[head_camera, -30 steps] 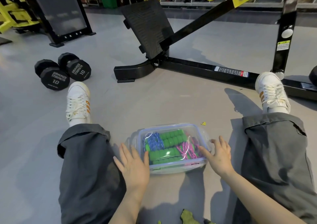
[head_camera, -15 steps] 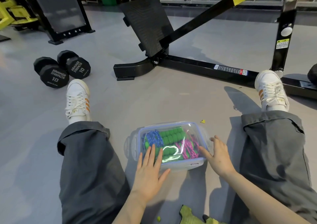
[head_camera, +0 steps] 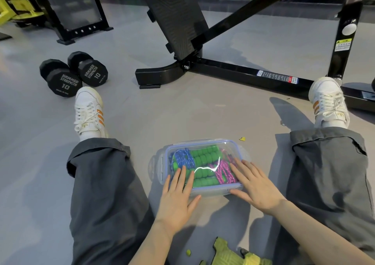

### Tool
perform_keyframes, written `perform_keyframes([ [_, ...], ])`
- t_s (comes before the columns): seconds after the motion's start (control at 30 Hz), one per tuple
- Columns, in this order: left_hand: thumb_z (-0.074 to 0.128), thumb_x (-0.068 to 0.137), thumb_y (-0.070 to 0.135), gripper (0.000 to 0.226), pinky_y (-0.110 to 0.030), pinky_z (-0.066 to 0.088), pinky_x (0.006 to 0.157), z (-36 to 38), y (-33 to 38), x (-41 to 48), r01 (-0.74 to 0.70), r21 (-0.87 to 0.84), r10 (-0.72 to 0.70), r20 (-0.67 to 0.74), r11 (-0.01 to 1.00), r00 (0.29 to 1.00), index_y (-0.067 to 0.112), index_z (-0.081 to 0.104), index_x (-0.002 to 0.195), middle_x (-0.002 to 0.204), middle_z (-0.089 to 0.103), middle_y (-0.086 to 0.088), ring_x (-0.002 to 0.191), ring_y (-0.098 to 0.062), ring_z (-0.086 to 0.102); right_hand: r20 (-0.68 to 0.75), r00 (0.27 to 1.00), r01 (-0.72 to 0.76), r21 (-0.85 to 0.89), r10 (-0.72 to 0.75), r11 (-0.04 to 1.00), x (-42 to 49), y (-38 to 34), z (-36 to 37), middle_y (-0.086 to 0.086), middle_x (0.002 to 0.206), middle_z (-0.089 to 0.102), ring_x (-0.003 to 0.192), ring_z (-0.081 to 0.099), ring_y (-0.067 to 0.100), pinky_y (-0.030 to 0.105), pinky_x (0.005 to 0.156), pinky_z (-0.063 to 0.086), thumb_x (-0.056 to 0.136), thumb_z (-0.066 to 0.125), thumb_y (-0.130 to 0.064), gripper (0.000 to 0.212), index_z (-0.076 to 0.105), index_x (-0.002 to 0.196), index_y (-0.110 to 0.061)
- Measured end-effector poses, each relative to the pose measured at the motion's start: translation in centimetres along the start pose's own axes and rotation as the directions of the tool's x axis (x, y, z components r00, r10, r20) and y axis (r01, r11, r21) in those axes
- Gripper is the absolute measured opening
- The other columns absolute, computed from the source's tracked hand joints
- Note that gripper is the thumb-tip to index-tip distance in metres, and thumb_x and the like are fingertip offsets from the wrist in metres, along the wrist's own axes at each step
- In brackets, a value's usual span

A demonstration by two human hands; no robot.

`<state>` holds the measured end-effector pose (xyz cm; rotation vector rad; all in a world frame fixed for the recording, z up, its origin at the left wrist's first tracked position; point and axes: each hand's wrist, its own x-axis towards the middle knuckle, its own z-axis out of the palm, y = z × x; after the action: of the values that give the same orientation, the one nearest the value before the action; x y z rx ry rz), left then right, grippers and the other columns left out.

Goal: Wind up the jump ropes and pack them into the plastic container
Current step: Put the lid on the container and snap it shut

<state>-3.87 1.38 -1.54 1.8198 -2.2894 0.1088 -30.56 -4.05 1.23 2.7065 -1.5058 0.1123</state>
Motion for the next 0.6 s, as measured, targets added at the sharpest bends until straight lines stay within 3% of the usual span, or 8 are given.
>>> perform_keyframes([
  [0.13,0.009,0.100,0.057,0.062,-0.041,0.022,0.109,0.1,-0.4,0.4,0.004,-0.028,-0.004,-0.001,1.000,1.000,0.019,0.036,0.140,0.139,0.053,-0.010,0.126,-0.025,0.050,-0.098,0.993,0.068,-0.056,-0.073,0.996,0.8,0.6,-0.1,0.018,0.132,0.054,0.113,0.049,0.031,0.040,0.092,0.045,0.092,0.021,-0.064,0.070,0.041,0.131,-0.010],
  [0.27,0.030,0.091,0.061,0.058,-0.038,0.036,0.097,0.4,-1.0,0.9,-0.072,-0.005,0.071,-0.124,0.997,0.990,0.021,0.044,0.131,0.129,0.061,-0.008,0.115,-0.024,0.060,-0.121,0.978,0.147,-0.194,-0.172,0.970,1.7,1.3,0.5,0.022,0.121,0.060,0.097,0.062,0.035,0.039,0.082,0.042,0.089,0.029,-0.064,0.070,0.044,0.123,-0.004],
  [0.4,0.044,0.084,0.062,0.057,-0.034,0.038,0.090,0.6,-1.4,1.4,-0.124,0.001,0.121,-0.236,0.992,0.964,0.022,0.050,0.125,0.122,0.066,-0.006,0.113,-0.020,0.051,-0.171,0.965,0.167,-0.192,-0.200,0.967,1.7,1.2,0.9,0.021,0.117,0.063,0.095,0.063,0.035,0.040,0.080,0.047,0.091,0.028,-0.062,0.068,0.045,0.122,-0.003],
  [0.5,0.045,0.085,0.063,0.057,-0.032,0.037,0.090,0.4,-1.6,1.7,-0.120,-0.021,0.111,-0.243,0.993,0.964,0.023,0.051,0.125,0.121,0.066,-0.005,0.112,-0.019,0.050,-0.171,0.966,0.171,-0.151,-0.196,0.974,1.9,1.5,0.8,0.020,0.119,0.062,0.098,0.061,0.035,0.039,0.084,0.038,0.091,0.028,-0.063,0.069,0.045,0.123,-0.004],
  [0.6,0.032,0.094,0.063,0.059,-0.036,0.034,0.100,0.4,-1.9,1.3,-0.114,-0.060,0.104,-0.151,0.992,0.983,0.022,0.045,0.134,0.133,0.058,-0.006,0.122,-0.021,0.045,-0.144,0.972,0.176,-0.095,-0.188,0.980,1.9,1.6,0.6,0.018,0.125,0.059,0.105,0.056,0.033,0.037,0.089,0.035,0.091,0.027,-0.065,0.070,0.044,0.127,-0.008],
])
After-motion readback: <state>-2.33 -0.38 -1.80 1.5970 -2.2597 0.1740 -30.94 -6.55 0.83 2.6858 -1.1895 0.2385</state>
